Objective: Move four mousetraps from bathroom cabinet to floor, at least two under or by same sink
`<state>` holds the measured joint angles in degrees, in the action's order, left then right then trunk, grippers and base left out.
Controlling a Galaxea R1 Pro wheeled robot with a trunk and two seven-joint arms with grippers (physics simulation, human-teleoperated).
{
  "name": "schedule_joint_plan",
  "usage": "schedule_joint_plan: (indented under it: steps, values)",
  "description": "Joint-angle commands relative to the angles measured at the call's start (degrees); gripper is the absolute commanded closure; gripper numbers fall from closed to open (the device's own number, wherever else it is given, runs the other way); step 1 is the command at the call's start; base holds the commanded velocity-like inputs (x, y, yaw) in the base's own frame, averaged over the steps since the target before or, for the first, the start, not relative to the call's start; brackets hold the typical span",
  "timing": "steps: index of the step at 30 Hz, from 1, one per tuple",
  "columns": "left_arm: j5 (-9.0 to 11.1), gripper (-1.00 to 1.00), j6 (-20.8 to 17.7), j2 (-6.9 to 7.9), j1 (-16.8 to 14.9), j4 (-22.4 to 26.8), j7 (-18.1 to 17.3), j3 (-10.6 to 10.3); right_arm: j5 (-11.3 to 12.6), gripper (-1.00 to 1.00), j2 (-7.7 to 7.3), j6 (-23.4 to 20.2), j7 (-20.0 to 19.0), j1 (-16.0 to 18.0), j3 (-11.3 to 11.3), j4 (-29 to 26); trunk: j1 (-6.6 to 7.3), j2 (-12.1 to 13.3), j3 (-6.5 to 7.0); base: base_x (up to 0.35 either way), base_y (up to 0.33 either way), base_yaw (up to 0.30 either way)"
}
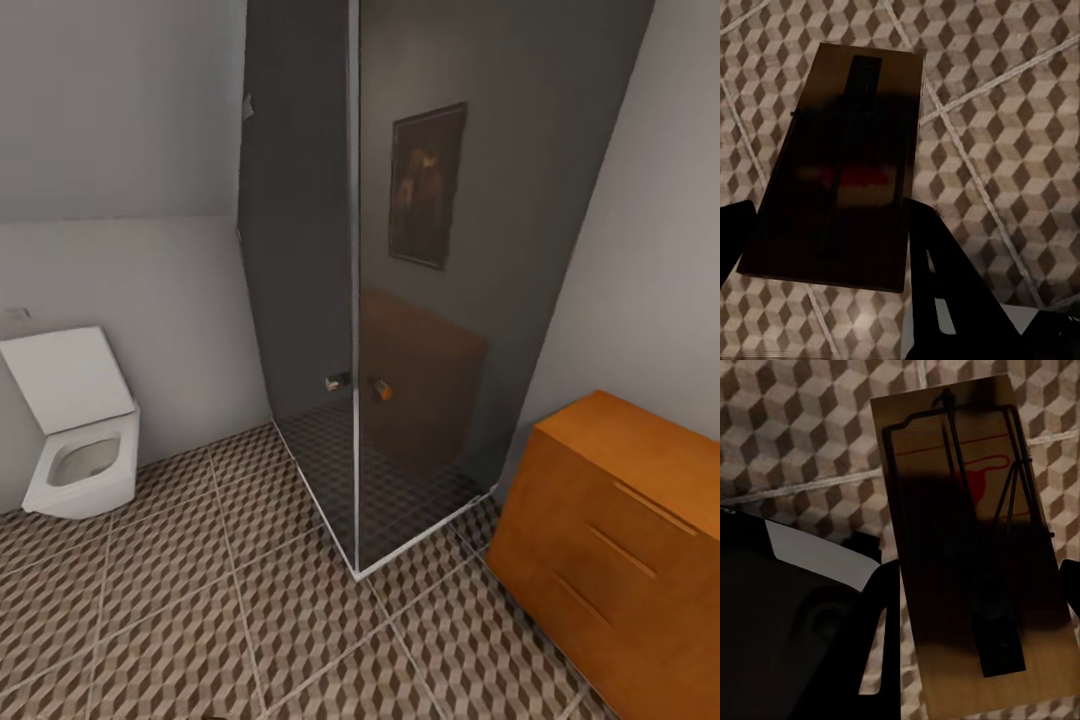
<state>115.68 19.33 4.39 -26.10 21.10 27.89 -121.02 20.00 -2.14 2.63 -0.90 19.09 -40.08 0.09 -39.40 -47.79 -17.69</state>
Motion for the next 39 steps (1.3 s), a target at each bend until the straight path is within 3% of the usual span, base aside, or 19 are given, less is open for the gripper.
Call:
schedule_joint_plan:
  steps: [1,5,9,11,13,15,18,39]
  values:
    - [-0.1,1.00,-0.1,0.00,0.0,0.0,0.0,0.0,0.1,1.00,-0.04,0.0,-0.1,0.0,0.0,0.0,0.00,0.0,0.03,0.000,0.000,0.281]
    - [0.0,1.00,-0.1,0.20,0.0,-0.3,0.0,0.0,0.1,1.00,-0.14,0.1,0.8,0.0,0.0,0.0,0.00,0.0,0.13,0.000,0.000,0.281]
    - [0.6,1.00,-0.2,0.26,0.0,-1.8,0.1,0.1,0.2,1.00,0.15,0.2,5.7,0.0,0.2,-0.1,0.00,0.0,0.23,0.000,0.000,0.281]
    - [2.0,1.00,-0.2,0.26,0.0,-2.2,0.2,0.1,0.2,1.00,0.22,1.0,8.5,0.0,0.2,-0.2,0.00,0.0,0.28,0.000,0.000,0.281]
    - [4.9,1.00,-0.2,0.26,0.0,-2.9,0.2,0.1,0.6,1.00,0.26,2.8,11.5,0.0,0.2,-0.2,0.00,0.0,0.32,0.000,0.000,0.282]
    - [7.7,1.00,-0.2,0.26,0.0,-4.0,0.2,0.1,1.7,1.00,0.28,4.3,12.9,0.0,0.3,-0.2,0.00,0.0,0.33,0.000,0.000,0.284]
    - [9.6,1.00,-0.2,0.20,0.0,-5.0,0.2,0.0,3.6,1.00,0.29,5.1,13.6,0.0,0.3,-0.2,0.00,0.0,0.34,0.000,0.000,0.284]
    - [10.3,1.00,0.0,0.08,0.2,-5.3,0.1,0.0,4.5,1.00,0.21,5.5,13.8,0.0,0.3,-0.2,0.00,0.0,0.34,0.000,0.000,0.285]
